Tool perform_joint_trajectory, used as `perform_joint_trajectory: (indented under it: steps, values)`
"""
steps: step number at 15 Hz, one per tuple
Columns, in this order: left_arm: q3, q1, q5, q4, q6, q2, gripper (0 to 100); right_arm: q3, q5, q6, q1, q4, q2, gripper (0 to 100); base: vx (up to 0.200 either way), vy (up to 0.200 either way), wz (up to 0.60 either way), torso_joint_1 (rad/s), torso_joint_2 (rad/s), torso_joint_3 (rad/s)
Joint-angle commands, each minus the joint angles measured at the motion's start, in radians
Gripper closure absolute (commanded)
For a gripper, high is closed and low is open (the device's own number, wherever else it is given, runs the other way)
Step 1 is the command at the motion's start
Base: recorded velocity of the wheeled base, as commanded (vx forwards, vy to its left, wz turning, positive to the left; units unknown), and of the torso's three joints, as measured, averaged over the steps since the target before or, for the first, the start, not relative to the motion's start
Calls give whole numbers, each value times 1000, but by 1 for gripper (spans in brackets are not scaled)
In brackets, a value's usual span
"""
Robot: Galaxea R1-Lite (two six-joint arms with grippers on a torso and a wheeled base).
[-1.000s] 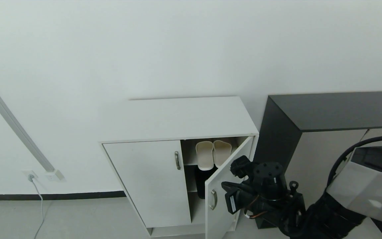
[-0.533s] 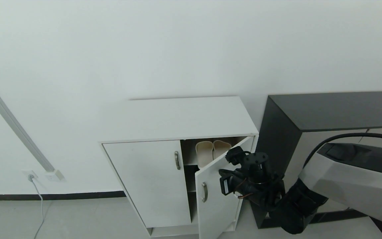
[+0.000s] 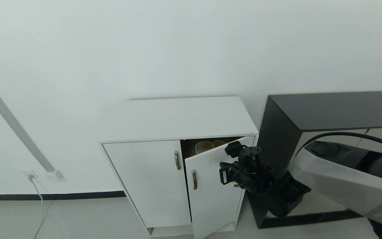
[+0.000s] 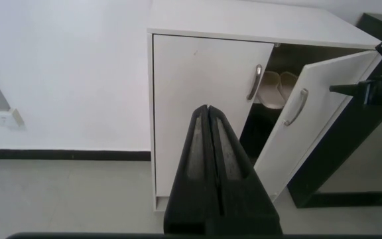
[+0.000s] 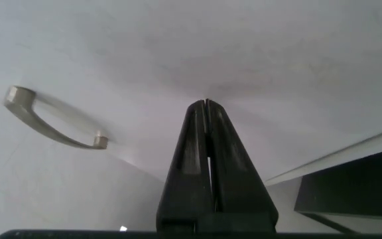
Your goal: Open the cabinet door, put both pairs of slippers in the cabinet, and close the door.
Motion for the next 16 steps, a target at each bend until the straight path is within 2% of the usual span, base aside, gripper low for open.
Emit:
perform_joint_trajectory:
  steps: [1, 7, 16]
  values:
    - [0, 1, 0, 0, 0, 0, 100, -34, 0, 0, -9, 19, 23, 100, 0, 0, 0, 0, 0, 0]
    - [0, 1, 0, 0, -2, 0, 100, -165, -1, 0, -18, 99, 73, 100, 0, 0, 0, 0, 0, 0]
    - [0, 0, 0, 0, 0, 0, 100, -239, -3, 0, -33, 140, 97, 100, 0, 0, 0, 0, 0, 0]
